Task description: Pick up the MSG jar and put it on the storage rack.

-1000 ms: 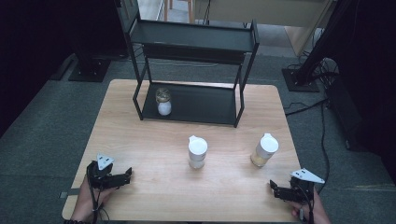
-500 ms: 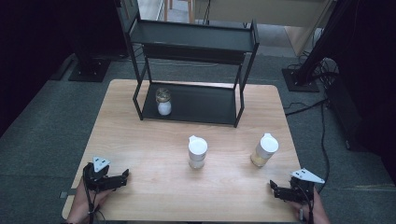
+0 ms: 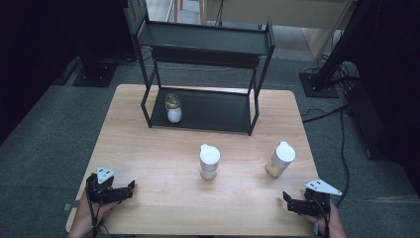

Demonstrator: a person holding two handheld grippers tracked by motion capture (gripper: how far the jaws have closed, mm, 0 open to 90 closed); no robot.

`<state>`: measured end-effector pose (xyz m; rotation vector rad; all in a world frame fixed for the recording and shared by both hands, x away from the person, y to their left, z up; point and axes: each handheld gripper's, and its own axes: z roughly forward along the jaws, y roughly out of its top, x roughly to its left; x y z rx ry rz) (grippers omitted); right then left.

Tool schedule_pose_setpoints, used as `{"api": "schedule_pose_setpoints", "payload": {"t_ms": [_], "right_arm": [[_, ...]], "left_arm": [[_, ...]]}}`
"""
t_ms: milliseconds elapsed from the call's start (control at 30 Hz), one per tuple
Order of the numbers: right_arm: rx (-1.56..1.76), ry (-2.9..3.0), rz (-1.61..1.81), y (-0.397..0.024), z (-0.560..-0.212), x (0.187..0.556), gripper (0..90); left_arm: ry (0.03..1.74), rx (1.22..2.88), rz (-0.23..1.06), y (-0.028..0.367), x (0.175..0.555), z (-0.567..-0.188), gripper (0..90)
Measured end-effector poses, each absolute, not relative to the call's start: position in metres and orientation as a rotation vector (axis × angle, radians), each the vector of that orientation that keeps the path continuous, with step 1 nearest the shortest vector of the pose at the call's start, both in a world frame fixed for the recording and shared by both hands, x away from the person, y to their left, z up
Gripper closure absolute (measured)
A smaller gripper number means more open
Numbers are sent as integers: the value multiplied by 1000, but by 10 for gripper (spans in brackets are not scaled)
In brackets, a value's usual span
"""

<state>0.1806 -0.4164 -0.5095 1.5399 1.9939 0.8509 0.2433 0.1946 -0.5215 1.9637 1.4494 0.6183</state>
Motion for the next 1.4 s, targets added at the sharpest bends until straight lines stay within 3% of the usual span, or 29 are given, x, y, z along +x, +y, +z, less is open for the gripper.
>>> {"api": "schedule_pose_setpoints", "payload": {"t_ms": [600,1400], "right_arm": [[1316,2133,929,-333,-474,191,33],[1150,2248,1022,-254,-461,210,35]], "left_arm": [[1448,1958,614,195,243,-521,6],[1443,1964,616,194,241,-522,6]]}}
